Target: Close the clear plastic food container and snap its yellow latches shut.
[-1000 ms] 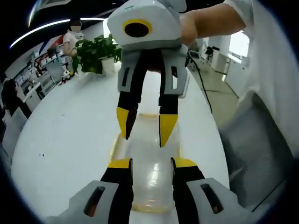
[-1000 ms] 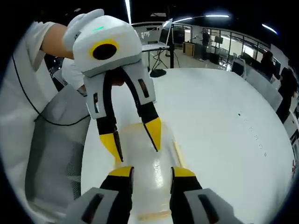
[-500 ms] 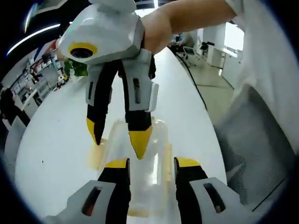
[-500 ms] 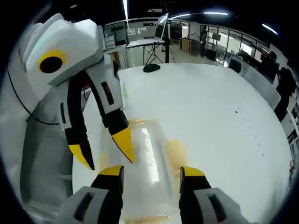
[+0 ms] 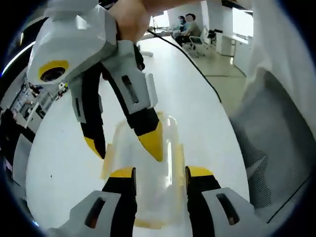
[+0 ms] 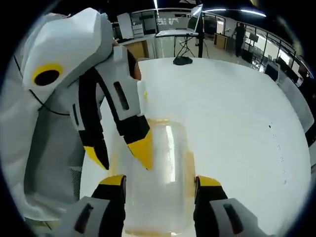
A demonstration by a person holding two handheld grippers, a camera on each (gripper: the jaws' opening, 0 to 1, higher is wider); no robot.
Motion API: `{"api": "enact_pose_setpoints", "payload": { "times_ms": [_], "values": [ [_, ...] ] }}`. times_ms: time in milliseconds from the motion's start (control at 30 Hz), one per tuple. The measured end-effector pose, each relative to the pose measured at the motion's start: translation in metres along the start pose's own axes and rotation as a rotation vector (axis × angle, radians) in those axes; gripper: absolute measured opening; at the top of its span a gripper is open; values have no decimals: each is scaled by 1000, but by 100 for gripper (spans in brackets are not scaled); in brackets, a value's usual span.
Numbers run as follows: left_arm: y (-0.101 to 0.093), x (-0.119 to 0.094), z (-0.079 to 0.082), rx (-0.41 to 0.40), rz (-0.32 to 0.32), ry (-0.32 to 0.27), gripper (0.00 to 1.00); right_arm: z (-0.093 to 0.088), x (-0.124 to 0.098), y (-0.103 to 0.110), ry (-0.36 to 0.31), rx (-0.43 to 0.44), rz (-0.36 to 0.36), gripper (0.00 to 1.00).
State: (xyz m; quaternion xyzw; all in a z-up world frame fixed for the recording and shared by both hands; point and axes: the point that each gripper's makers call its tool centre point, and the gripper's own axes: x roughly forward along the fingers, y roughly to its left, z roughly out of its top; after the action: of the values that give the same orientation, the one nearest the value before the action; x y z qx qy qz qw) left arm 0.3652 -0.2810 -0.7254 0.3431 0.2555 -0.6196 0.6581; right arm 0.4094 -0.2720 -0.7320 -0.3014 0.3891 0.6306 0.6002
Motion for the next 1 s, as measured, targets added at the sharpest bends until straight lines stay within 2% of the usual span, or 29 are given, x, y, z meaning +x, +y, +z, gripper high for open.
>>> {"api": "enact_pose_setpoints", "payload": {
  "times_ms": [367,467,567,800,900,1000],
  "values": [
    [1,5,2,58,29,16,39,-1,1,1,51,-13,32,54],
    [0,5,-2,151,54,51,40,-1,2,1,67,-12,38,54],
    [0,6,-2,121,63,56,39,-1,3,1,92,-8,42,53],
    [1,7,-2,136,70,75,37,-2,4,2,150,-6,59,51],
    [0,8,-2,151,81,103,37,-2,3,-4,151,16,67,46],
    [2,7,-3,143,80,98,37,-1,4,-6,167,29,79,42]
  ]
}}
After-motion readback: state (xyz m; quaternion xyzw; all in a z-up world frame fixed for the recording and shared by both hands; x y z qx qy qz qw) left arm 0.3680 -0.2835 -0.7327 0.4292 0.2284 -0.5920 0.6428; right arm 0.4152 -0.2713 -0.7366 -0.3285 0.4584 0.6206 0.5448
